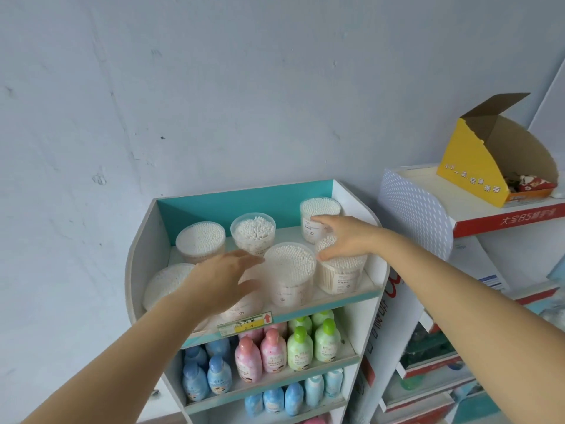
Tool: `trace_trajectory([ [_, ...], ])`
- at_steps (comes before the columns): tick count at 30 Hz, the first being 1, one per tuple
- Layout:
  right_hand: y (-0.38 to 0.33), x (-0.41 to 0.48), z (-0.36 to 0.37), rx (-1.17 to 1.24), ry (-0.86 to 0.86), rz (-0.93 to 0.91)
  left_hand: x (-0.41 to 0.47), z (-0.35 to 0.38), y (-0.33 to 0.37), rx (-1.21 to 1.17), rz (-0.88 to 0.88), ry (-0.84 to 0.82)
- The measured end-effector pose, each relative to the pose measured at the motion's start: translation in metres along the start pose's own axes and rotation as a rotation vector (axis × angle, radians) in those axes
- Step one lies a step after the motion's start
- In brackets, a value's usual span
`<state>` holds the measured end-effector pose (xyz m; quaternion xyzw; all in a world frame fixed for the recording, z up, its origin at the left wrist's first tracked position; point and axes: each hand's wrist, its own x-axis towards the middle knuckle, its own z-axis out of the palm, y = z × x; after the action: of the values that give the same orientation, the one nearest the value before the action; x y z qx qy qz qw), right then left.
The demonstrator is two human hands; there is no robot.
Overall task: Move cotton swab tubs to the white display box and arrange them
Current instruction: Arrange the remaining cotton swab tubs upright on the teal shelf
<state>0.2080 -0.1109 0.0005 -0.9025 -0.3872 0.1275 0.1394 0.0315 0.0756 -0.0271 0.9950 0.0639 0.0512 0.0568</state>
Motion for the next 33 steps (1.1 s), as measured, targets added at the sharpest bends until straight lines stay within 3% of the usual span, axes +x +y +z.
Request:
trace_trajectory([
  [5,-0.029,0.026,0.003,0.21,0.135,-0.053,-0.005,-0.017,-0.033,0.119,-0.16,0.068],
  [8,-0.052,0.045,0.013,0.192,0.127,-0.094,-0.005,-0.025,-0.053,0.21,-0.233,0.107],
  [14,-0.087,0.086,0.032,0.114,0.078,-0.083,0.017,-0.045,-0.086,0.335,-0.215,0.086],
  [24,-0.09,0.108,0.046,0.094,0.082,0.016,0.077,-0.036,-0.103,0.245,-0.198,-0.265],
  [28,-0.096,0.106,0.051,0.077,0.159,0.073,0.091,-0.027,-0.11,0.181,-0.219,-0.323],
  [33,-0.102,0.106,0.055,0.06,0.19,0.126,0.089,-0.033,-0.12,0.268,-0.26,-0.297],
])
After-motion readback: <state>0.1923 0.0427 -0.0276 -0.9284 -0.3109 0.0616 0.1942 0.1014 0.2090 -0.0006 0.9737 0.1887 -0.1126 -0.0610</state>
